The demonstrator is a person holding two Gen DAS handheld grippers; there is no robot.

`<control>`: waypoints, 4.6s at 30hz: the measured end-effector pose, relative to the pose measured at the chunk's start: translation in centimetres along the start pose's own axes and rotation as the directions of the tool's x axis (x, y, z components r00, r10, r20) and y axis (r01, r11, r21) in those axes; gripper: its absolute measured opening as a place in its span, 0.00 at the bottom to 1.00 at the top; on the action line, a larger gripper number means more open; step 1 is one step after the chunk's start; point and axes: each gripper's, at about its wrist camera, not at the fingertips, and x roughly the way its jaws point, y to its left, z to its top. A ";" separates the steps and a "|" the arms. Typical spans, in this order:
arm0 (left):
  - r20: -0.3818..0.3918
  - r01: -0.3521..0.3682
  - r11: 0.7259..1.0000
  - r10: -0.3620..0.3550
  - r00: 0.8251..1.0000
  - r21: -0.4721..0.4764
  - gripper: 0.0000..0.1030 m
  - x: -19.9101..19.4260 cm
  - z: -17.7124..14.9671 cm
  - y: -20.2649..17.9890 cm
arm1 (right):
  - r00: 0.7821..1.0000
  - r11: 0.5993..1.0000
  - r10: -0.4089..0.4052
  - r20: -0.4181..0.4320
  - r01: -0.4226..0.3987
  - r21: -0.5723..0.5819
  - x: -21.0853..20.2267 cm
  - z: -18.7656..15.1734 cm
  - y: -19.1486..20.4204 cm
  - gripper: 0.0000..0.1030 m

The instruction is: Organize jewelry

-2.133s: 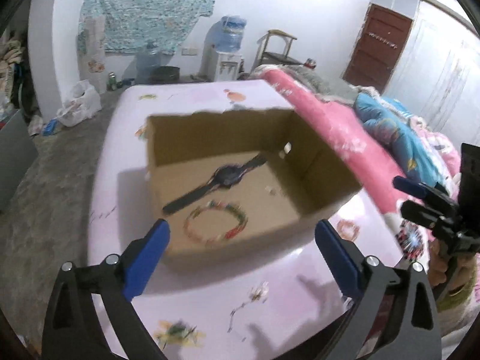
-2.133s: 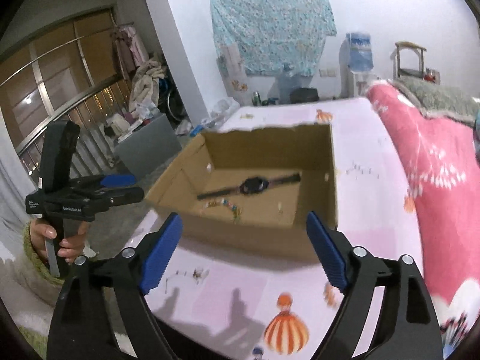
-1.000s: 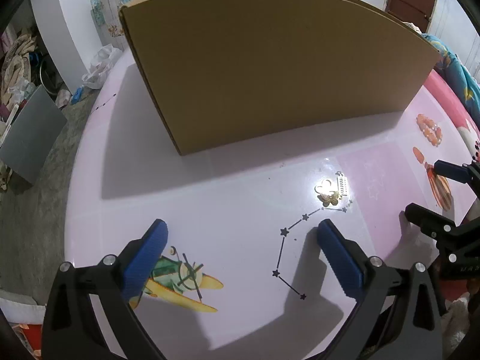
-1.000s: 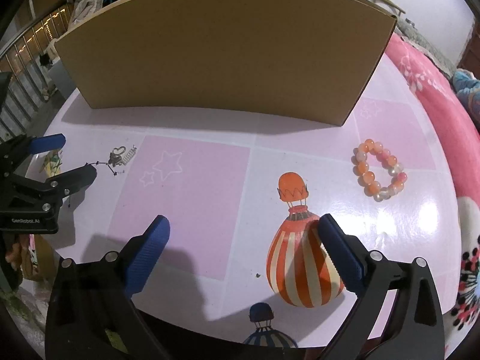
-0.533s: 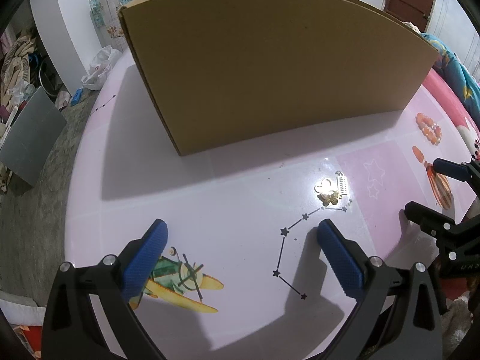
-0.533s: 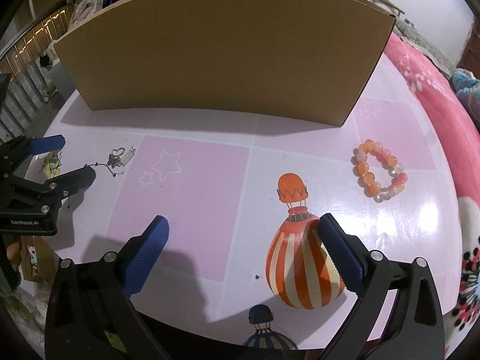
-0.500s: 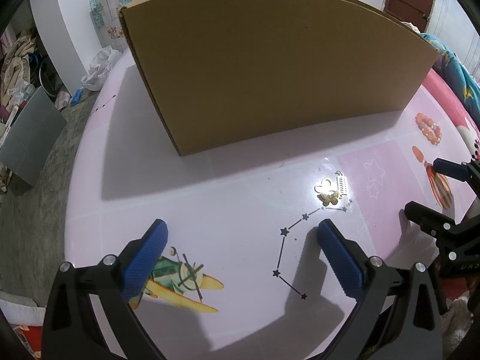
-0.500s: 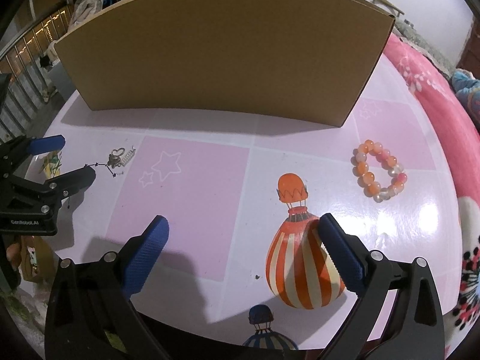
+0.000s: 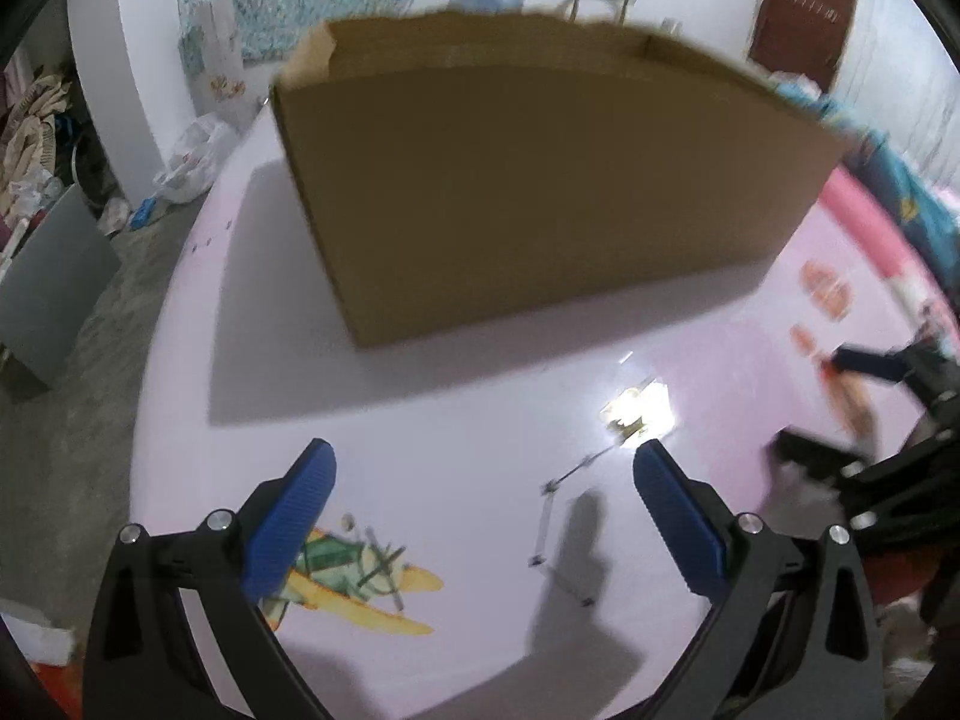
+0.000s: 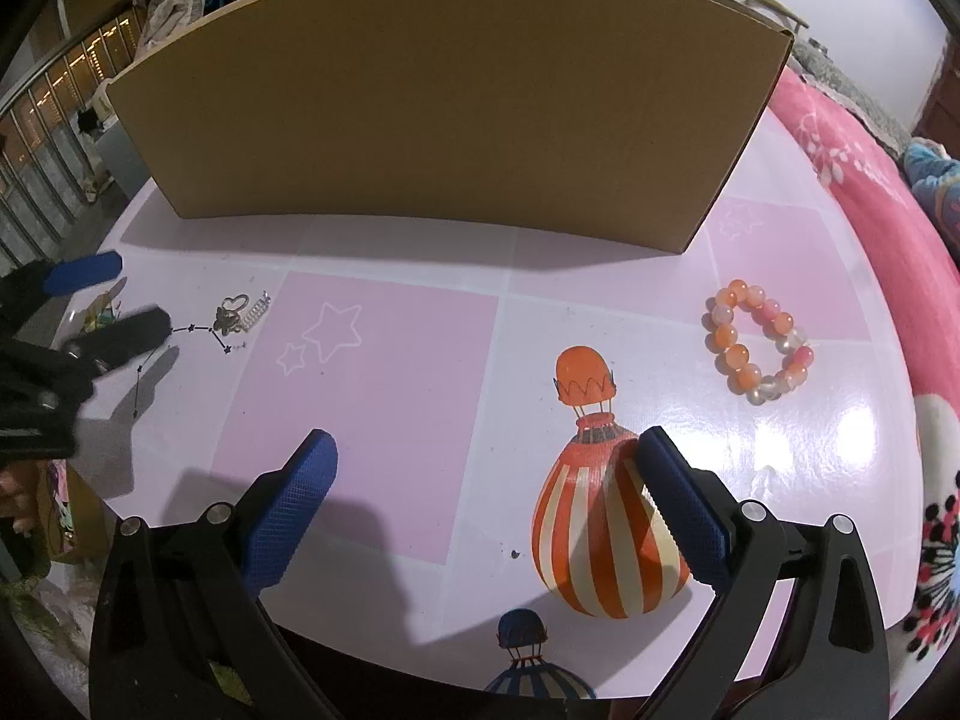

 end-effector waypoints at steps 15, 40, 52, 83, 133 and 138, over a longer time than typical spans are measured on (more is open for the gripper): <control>-0.025 0.131 0.984 -0.129 0.991 0.122 0.31 1.7 0.6 -3.9 | 1.000 1.000 -0.002 0.003 0.002 0.005 -0.1 0.1 -0.2 0.93; -0.060 0.087 0.987 -0.079 0.995 0.135 0.10 0.6 -0.8 -2.2 | 1.000 1.000 -0.001 0.008 0.000 0.006 -0.5 0.4 -0.3 0.93; -0.076 0.093 0.984 -0.082 0.994 0.154 0.10 0.7 -1.0 -2.2 | 1.000 1.000 -0.011 0.002 0.011 0.025 -0.1 0.5 -0.5 0.93; -0.068 0.073 0.969 -0.058 0.996 0.237 0.09 0.7 -1.1 -3.0 | 1.000 1.000 -0.010 0.023 0.010 0.027 0.1 -0.3 -1.0 0.93; -0.026 0.041 0.996 -0.039 0.999 0.079 0.08 -0.2 -1.8 1.8 | 0.957 0.930 0.258 0.134 -0.208 -0.304 1.1 2.3 9.8 0.24; -0.024 0.041 0.996 -0.039 0.999 0.078 0.08 -0.3 -1.9 1.9 | 0.960 0.931 0.243 0.141 -0.189 -0.313 1.2 2.1 10.2 0.23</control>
